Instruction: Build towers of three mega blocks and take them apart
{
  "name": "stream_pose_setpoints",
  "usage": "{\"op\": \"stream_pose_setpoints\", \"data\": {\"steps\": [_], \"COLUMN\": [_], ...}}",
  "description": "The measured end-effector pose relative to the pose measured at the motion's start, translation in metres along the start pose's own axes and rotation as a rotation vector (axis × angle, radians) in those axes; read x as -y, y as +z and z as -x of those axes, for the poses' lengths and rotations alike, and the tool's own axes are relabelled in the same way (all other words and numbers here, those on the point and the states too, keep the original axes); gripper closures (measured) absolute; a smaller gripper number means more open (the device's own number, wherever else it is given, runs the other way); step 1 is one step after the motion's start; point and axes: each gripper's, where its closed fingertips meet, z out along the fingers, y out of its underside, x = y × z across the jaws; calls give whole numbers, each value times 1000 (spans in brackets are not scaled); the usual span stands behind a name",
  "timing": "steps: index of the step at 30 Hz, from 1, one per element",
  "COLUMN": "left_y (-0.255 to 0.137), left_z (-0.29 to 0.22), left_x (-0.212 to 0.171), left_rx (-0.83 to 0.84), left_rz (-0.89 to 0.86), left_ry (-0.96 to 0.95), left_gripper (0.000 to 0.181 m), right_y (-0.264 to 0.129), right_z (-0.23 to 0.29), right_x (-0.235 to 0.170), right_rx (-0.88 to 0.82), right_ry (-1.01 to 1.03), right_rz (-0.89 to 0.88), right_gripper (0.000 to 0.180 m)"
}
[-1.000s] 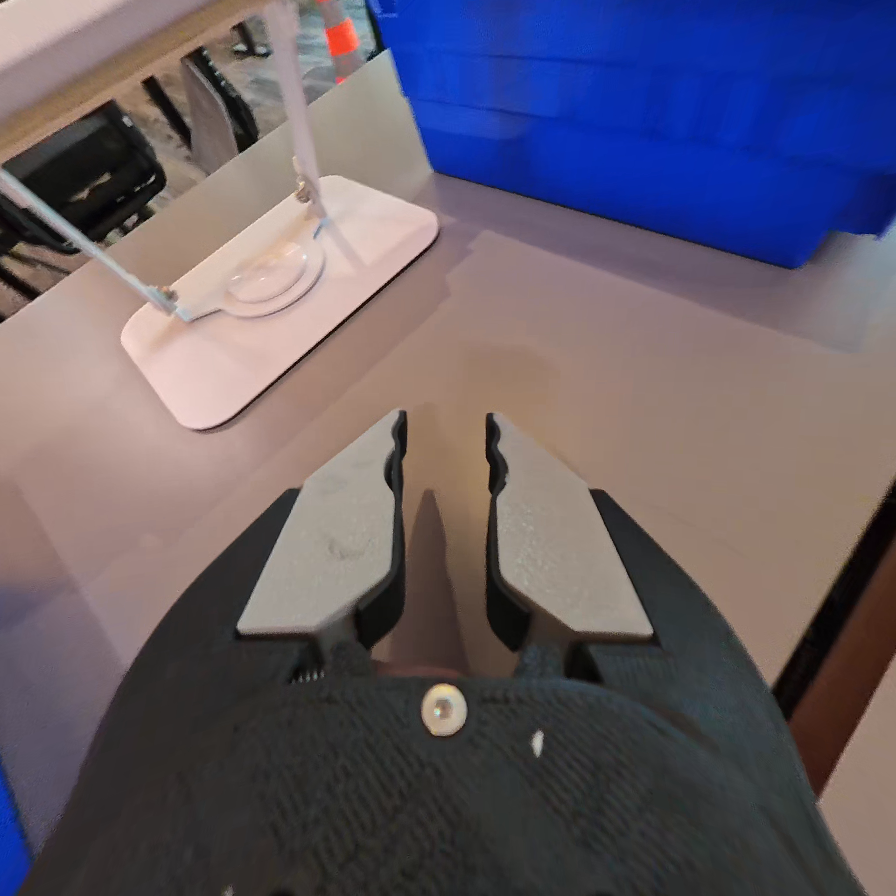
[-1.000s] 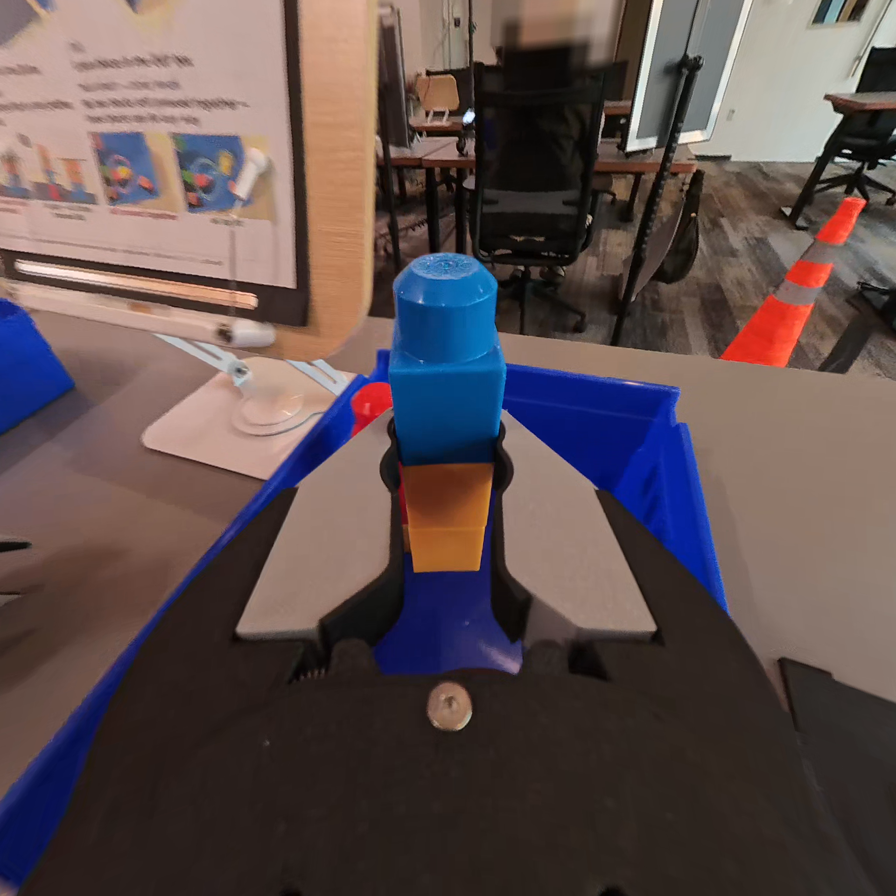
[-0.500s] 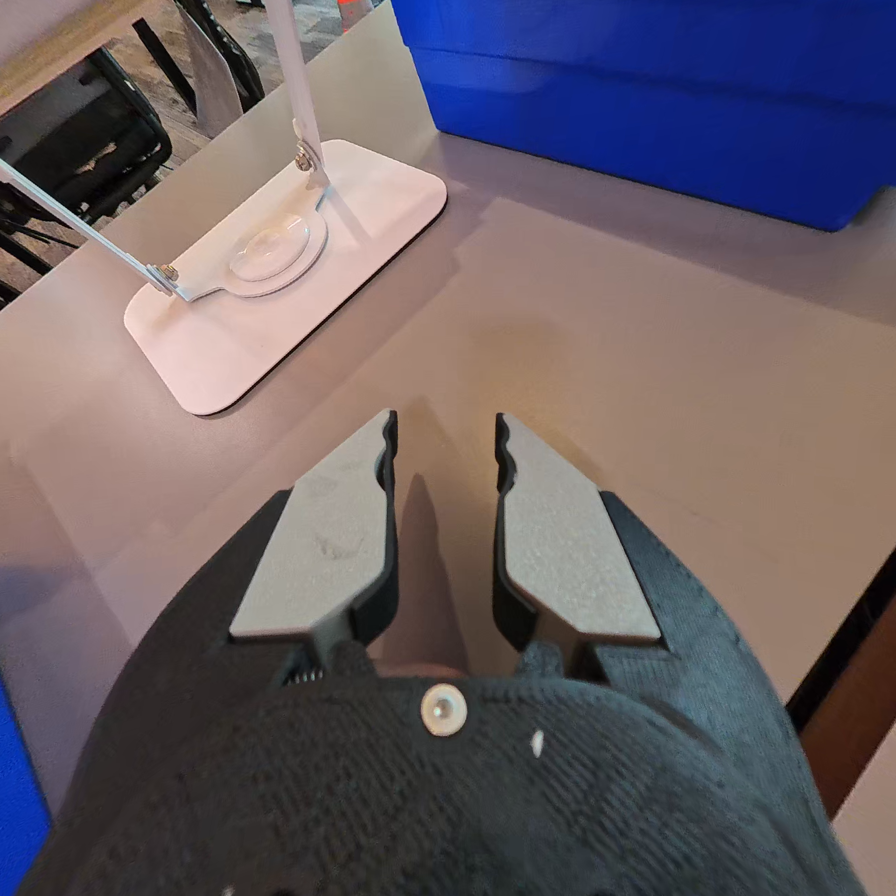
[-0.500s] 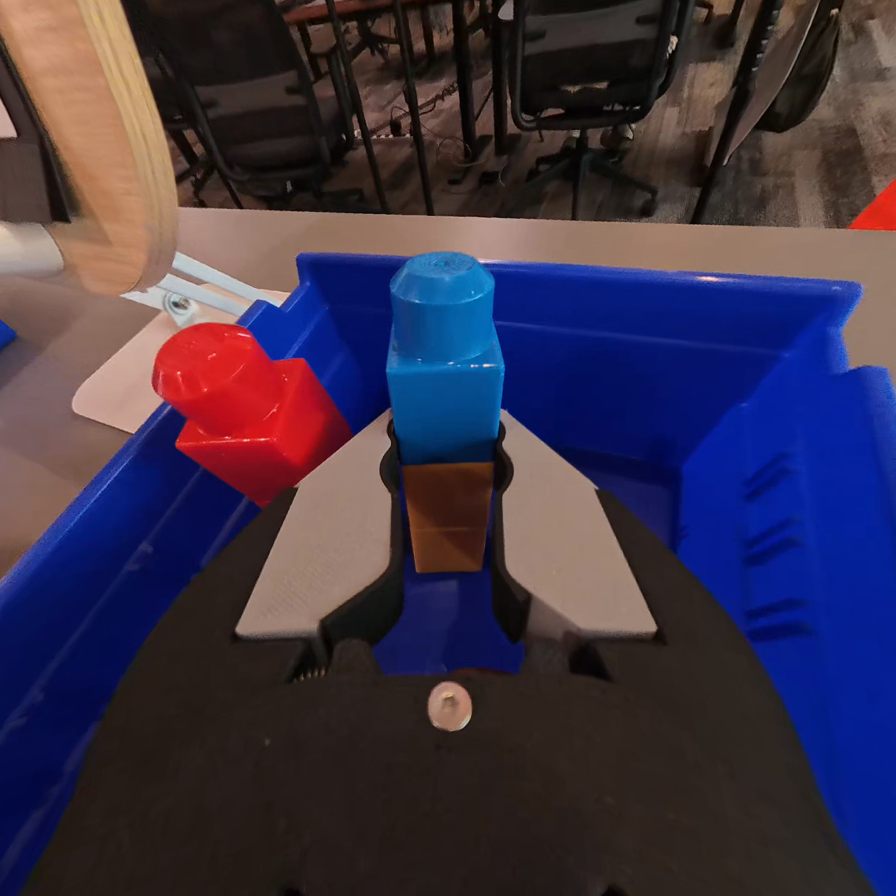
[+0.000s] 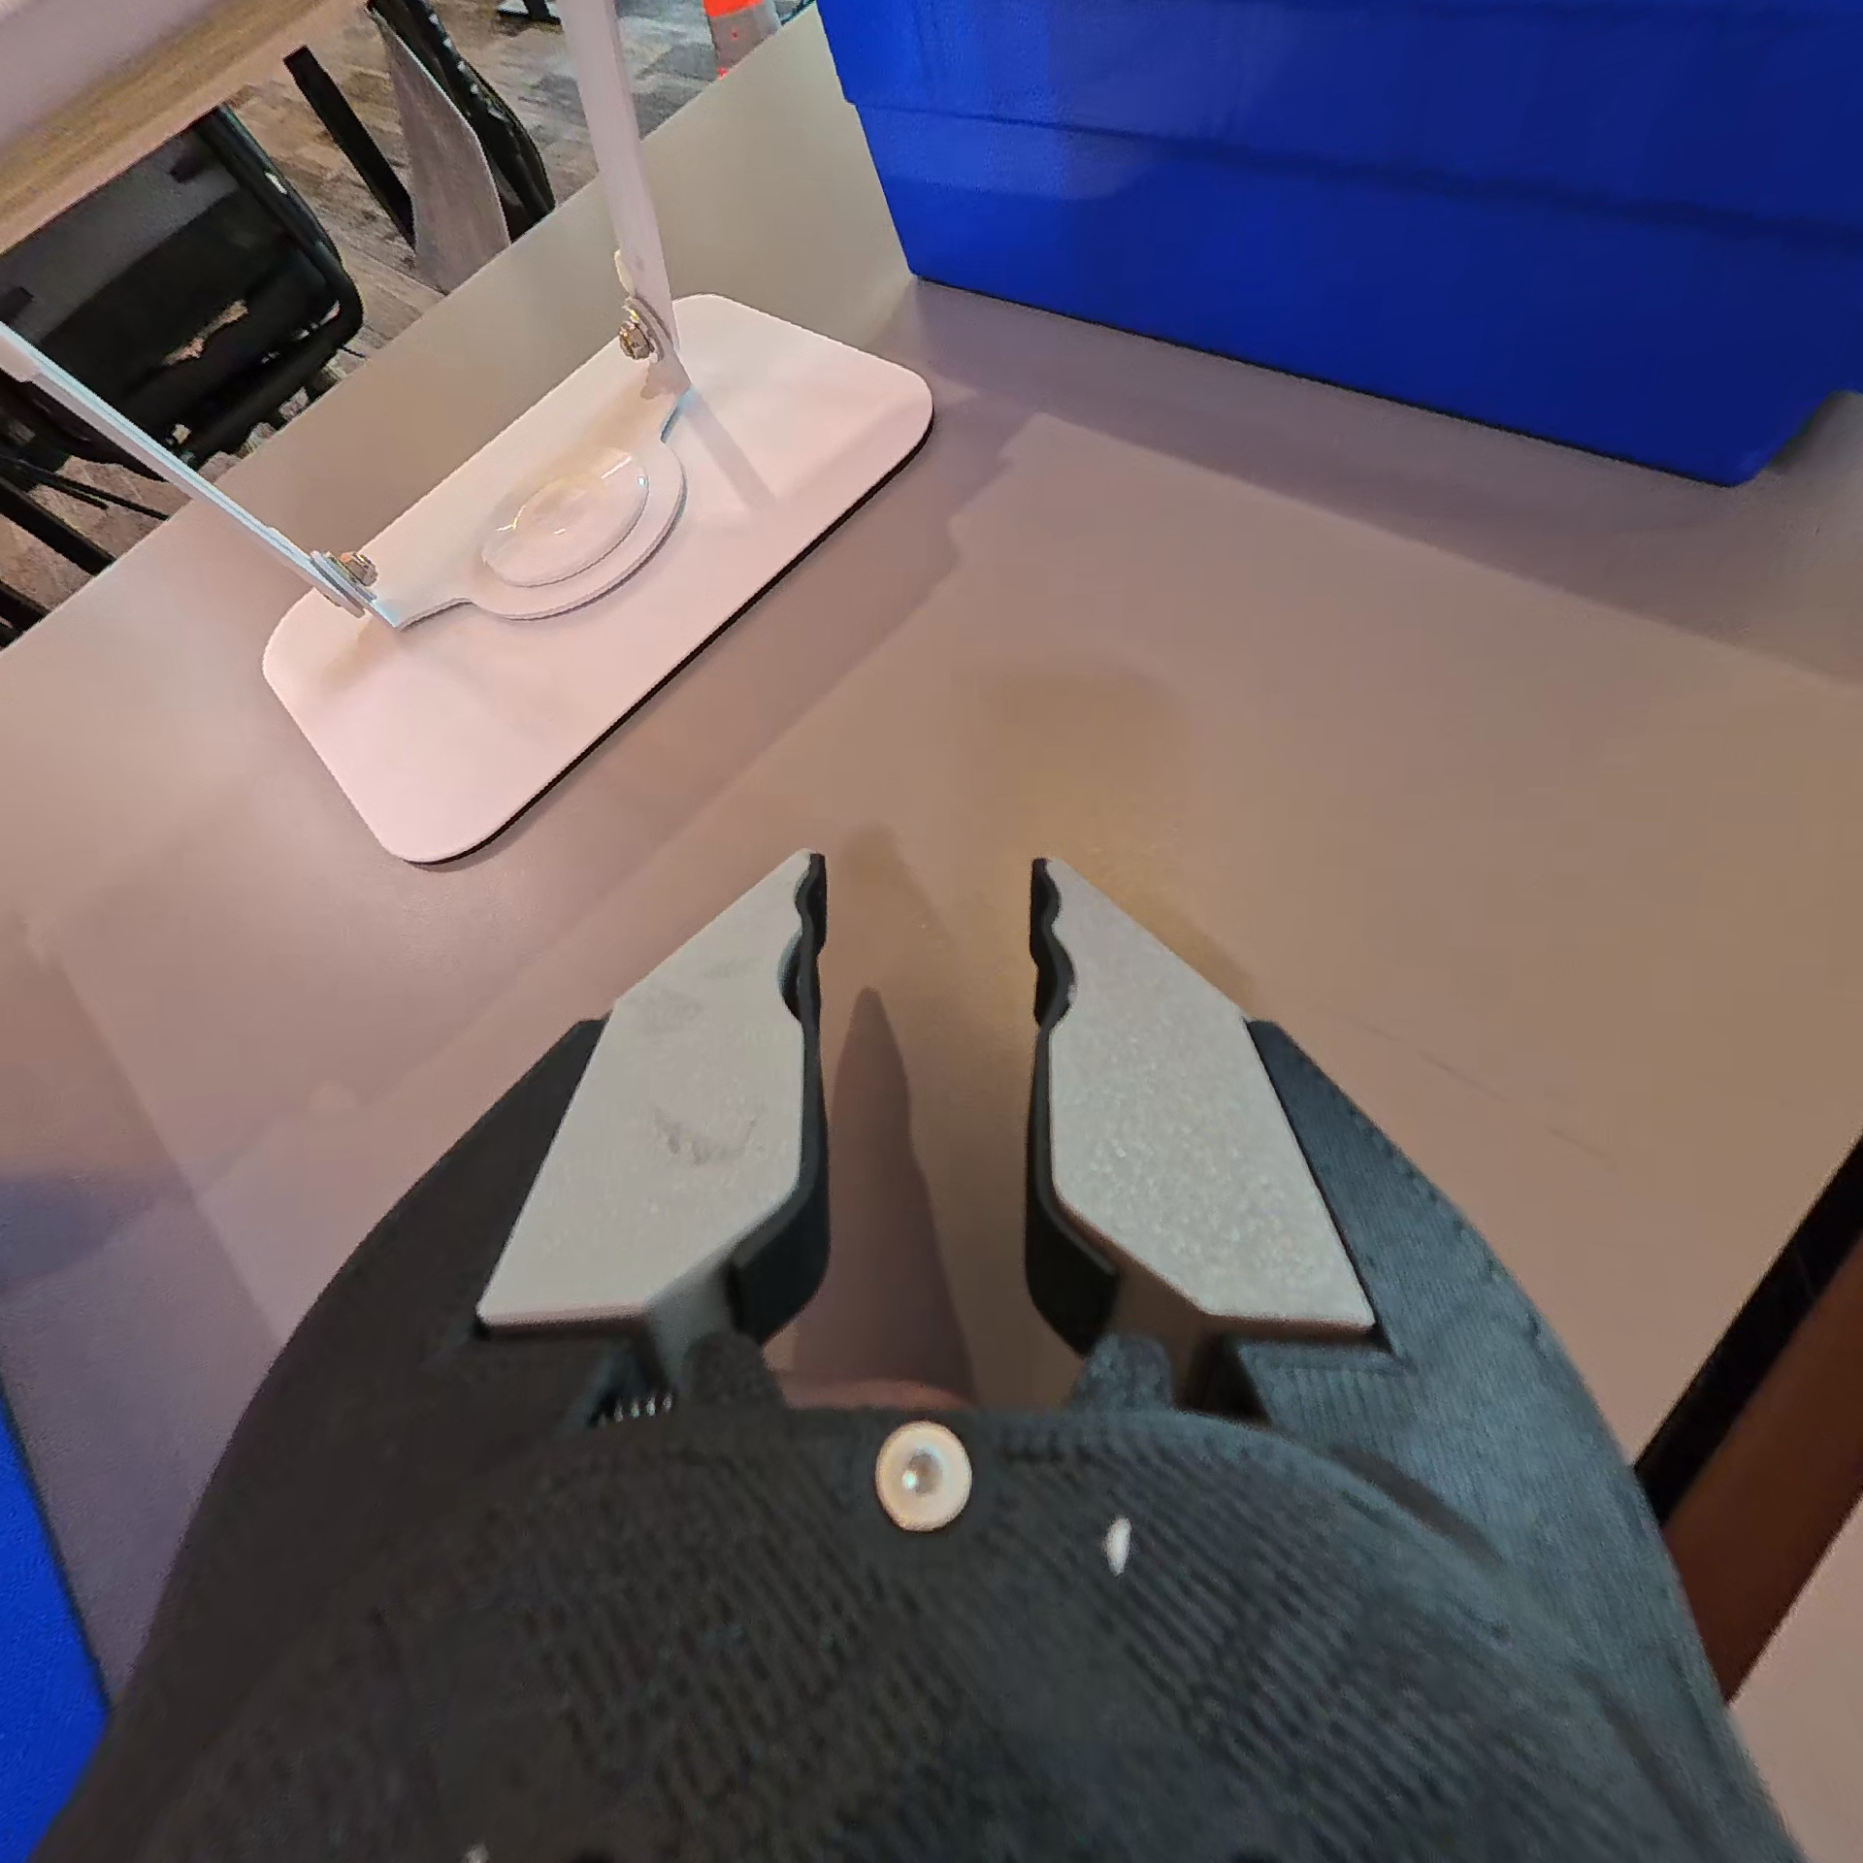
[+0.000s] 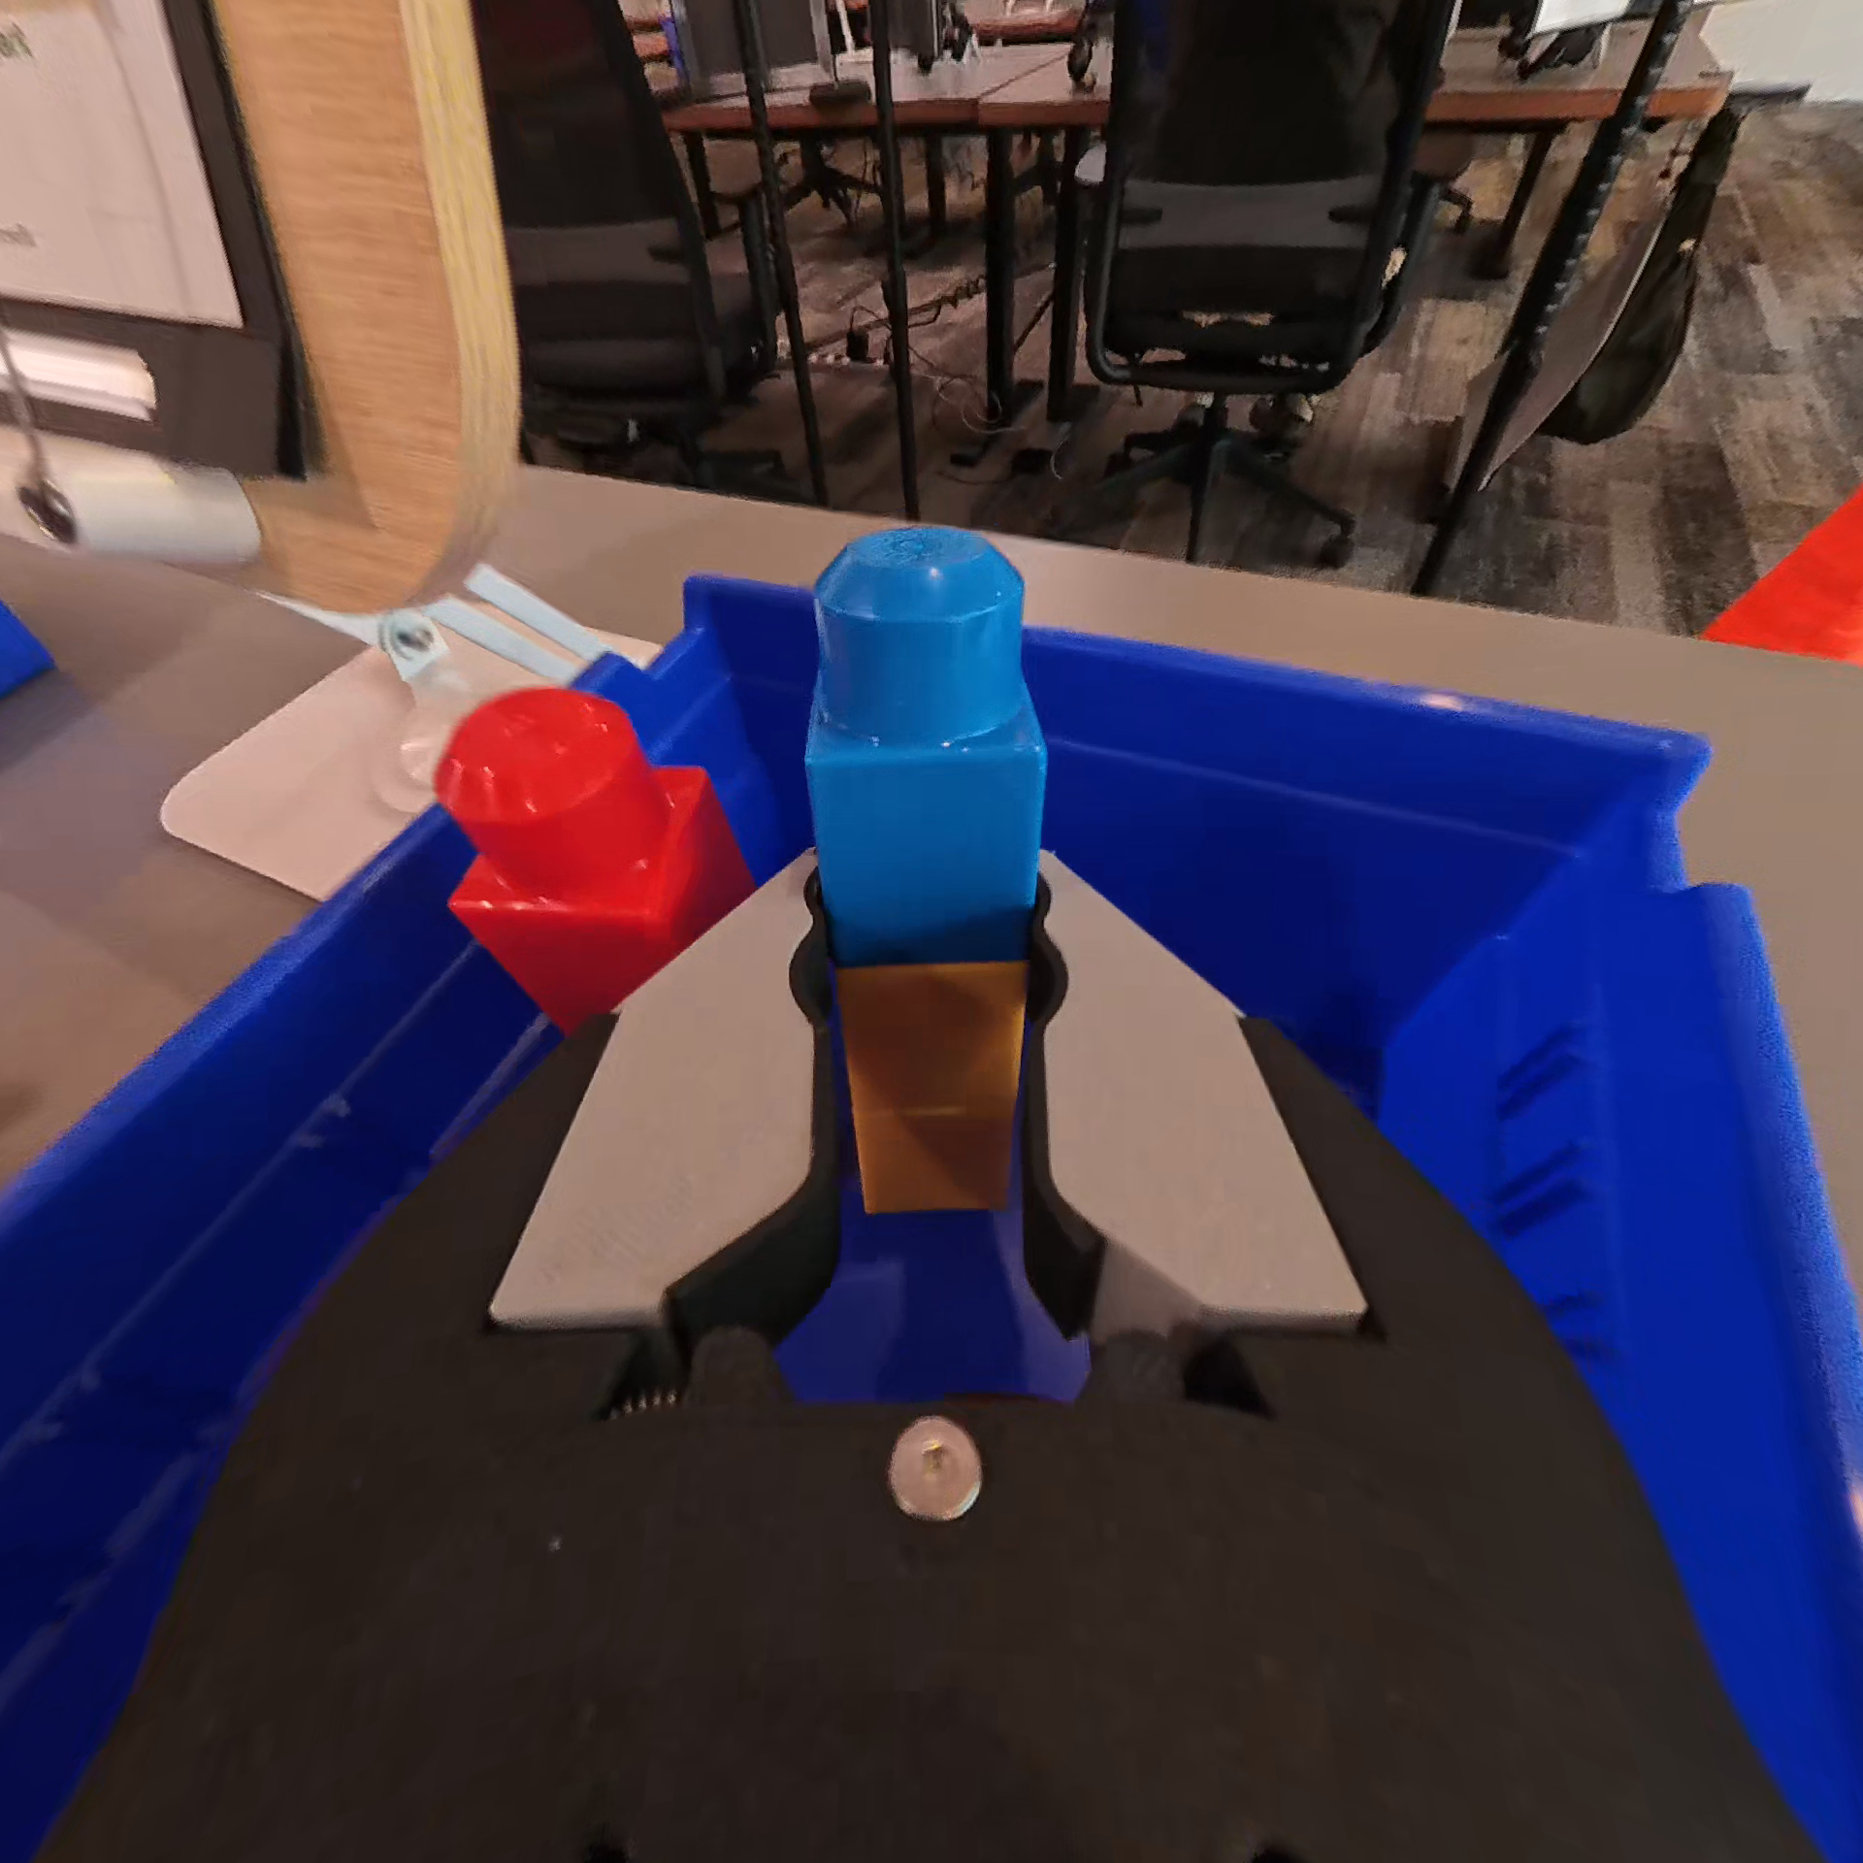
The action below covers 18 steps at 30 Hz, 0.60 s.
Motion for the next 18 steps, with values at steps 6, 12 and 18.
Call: {"op": "stream_pose_setpoints", "data": {"steps": [6,12,18], "left_y": [0,0,0], "left_z": [1,0,0], "left_x": [0,-1,-2], "left_rx": [-9,-20,-24], "left_rz": [-2,6,7], "left_ry": [-15,-24,-28], "left_gripper": [142,142,142], "right_y": [4,-1,-13], "right_z": [1,0,-2], "right_x": [-17,-16,-13], "right_rx": [25,19,65], "right_ry": [-9,-27,9], "right_rz": [71,88,89], "right_gripper": [145,118,124]}}
